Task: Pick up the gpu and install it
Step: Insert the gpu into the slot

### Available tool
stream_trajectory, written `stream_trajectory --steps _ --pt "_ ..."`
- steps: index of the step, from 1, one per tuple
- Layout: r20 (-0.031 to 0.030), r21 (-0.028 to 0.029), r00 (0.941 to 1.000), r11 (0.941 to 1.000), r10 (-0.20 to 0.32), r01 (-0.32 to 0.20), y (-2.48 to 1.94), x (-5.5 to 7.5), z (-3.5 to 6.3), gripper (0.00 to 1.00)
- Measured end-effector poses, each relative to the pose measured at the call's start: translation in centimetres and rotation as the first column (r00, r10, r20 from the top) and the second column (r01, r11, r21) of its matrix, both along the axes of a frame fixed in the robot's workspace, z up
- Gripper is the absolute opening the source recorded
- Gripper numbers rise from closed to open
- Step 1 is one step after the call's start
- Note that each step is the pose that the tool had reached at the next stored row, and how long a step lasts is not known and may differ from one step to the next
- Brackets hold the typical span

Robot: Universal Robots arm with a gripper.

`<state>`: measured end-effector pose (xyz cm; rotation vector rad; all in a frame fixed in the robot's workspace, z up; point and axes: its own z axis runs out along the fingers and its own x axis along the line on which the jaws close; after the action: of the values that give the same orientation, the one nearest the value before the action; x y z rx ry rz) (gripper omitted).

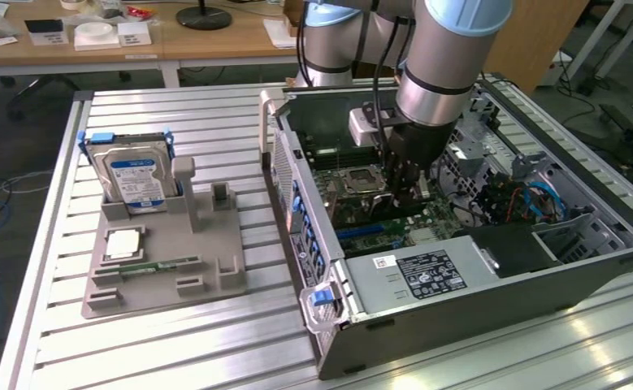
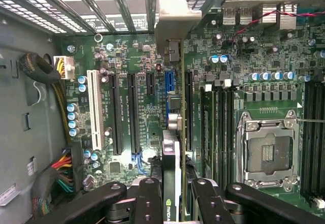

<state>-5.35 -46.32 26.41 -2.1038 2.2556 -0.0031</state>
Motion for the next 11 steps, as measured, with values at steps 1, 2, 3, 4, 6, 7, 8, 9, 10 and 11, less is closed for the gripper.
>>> stream_trajectory --steps 1,2,3,4,6,7,8,9,10,11 --pt "0.0 -0.0001 1.0 1.0 0.0 0.0 0.0 0.0 0.0 0.27" --pt "-0.0001 -0.0001 1.0 1.0 0.0 0.0 0.0 0.0 0.0 0.27" --pt "0.0 -0.0001 1.0 1.0 0.0 0.0 0.0 -0.01 0.0 0.27" --pt "0.0 0.0001 1.0 1.0 0.0 0.0 0.0 -0.07 -0.01 0.27" --pt "0.0002 0.0003 1.0 1.0 0.0 0.0 0.01 -0.24 -0.03 0.27" --pt "0.0001 0.0002 1.0 1.0 0.0 0.0 0.01 -0.31 -0.02 0.27" --pt "0.0001 0.0 1.0 1.0 0.0 0.0 -0.02 -0.32 -0.02 0.27" --pt "0.0001 0.0002 1.0 1.0 0.0 0.0 -0.09 -0.31 -0.02 0.27" --pt "0.0 0.0001 1.0 1.0 0.0 0.0 -0.18 -0.32 -0.02 0.27" --pt "0.0001 0.0001 1.0 1.0 0.0 0.0 -0.22 -0.33 -0.02 0.27"
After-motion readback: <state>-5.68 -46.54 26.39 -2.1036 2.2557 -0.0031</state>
